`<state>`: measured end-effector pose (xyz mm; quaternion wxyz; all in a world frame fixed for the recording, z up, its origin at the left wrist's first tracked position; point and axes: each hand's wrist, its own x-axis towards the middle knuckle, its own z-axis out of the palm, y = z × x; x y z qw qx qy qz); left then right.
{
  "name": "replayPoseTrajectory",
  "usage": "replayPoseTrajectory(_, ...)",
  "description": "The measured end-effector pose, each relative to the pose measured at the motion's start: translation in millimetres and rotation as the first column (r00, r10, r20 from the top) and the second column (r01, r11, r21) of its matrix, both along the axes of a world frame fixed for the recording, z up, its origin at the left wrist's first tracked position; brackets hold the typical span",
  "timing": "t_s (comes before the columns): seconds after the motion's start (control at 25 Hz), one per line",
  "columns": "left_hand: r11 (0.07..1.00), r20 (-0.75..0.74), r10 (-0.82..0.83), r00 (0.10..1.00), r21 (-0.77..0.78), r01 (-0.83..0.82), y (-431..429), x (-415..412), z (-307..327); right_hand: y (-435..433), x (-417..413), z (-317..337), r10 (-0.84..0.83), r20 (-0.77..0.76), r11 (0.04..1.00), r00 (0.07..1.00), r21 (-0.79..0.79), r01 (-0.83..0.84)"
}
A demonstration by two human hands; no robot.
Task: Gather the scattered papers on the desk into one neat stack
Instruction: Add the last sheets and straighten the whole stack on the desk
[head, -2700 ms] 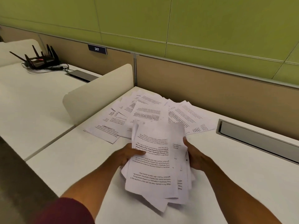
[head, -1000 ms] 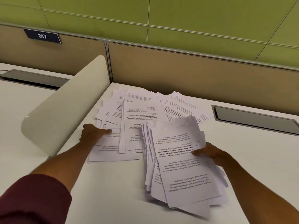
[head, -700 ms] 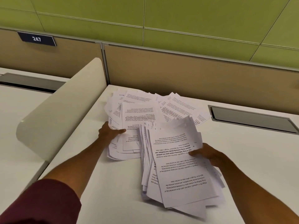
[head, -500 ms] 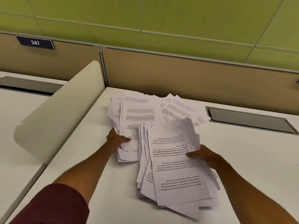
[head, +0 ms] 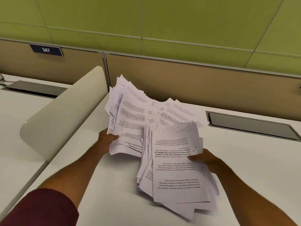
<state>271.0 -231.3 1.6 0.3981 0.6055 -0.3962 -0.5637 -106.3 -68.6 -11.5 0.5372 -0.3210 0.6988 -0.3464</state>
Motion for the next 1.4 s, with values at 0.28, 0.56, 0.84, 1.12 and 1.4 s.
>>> replayPoseTrajectory(0.28, 0.985, -0.035, 0.134, 0.99, -0.107, -0.137, 4.9, 27.7, 34.1, 5.3, -23.6, -1.8, -0.006, -0.009, 1.0, 1.0, 0.007, 0.006)
replayPoseTrajectory(0.56, 0.954, -0.149, 0.169, 0.974, -0.224, -0.199, 23.9, 28.8, 66.2, 10.7, -30.4, -5.3, -0.039, -0.003, 0.999, 0.999, 0.01, 0.039)
replayPoseTrajectory(0.84, 0.977, -0.128, 0.046, 0.991, -0.203, -0.072, 47.3, -3.0, 72.9, 13.0, -34.2, -5.3, -0.023, 0.009, 1.0, 1.0, 0.005, 0.023)
replayPoseTrajectory(1.12, 0.984, -0.207, -0.092, 0.974, -0.17, 0.057, 70.2, -37.0, 45.8, 21.3, -37.4, -3.0, 0.018, 0.112, 0.999, 0.994, -0.033, -0.014)
replayPoseTrajectory(1.4, 0.976, -0.254, -0.203, 0.946, -0.135, 0.173, 102.0, -84.7, 16.5, 23.0, -38.4, 3.1, 0.023, 0.17, 1.0, 0.985, -0.02, -0.02)
